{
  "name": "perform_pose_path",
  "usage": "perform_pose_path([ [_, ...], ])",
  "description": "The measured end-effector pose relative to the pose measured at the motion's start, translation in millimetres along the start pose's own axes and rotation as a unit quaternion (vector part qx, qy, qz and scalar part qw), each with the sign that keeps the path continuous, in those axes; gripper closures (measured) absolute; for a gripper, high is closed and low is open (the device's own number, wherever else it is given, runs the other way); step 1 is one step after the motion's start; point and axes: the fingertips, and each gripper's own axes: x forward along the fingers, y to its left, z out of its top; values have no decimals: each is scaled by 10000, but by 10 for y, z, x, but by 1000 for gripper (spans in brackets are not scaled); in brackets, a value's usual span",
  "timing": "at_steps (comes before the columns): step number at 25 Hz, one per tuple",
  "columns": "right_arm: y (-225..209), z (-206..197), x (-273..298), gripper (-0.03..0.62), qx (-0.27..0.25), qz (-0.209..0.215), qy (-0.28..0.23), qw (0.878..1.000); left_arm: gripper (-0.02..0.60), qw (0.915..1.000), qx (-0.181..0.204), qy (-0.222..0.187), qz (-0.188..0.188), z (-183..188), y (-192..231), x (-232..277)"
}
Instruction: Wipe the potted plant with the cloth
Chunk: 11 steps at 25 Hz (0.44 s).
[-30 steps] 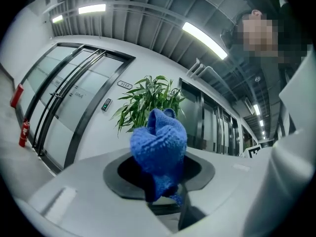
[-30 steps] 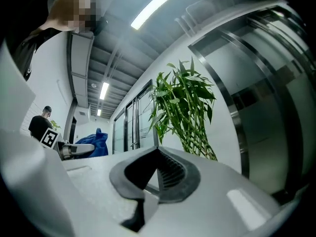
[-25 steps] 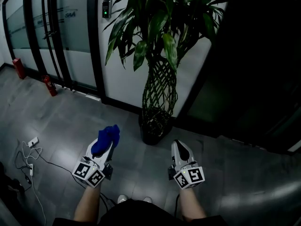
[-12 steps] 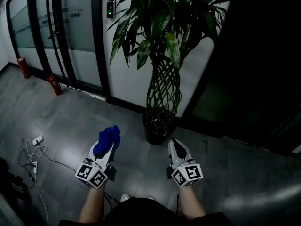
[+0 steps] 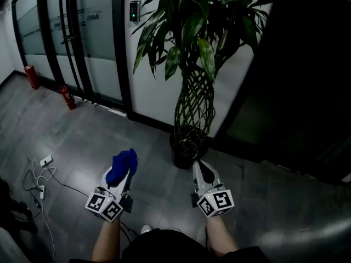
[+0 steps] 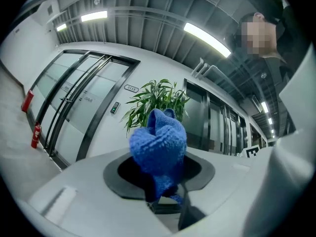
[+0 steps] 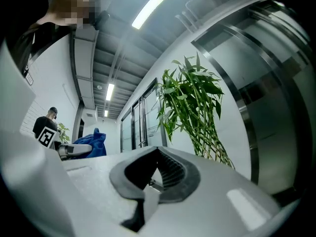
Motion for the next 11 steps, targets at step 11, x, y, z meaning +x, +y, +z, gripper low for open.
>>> perform_pose_path([
  [11, -266, 199, -124, 591, -161, -347, -202, 9991, 427, 9997, 32, 34, -237, -56, -43, 259],
])
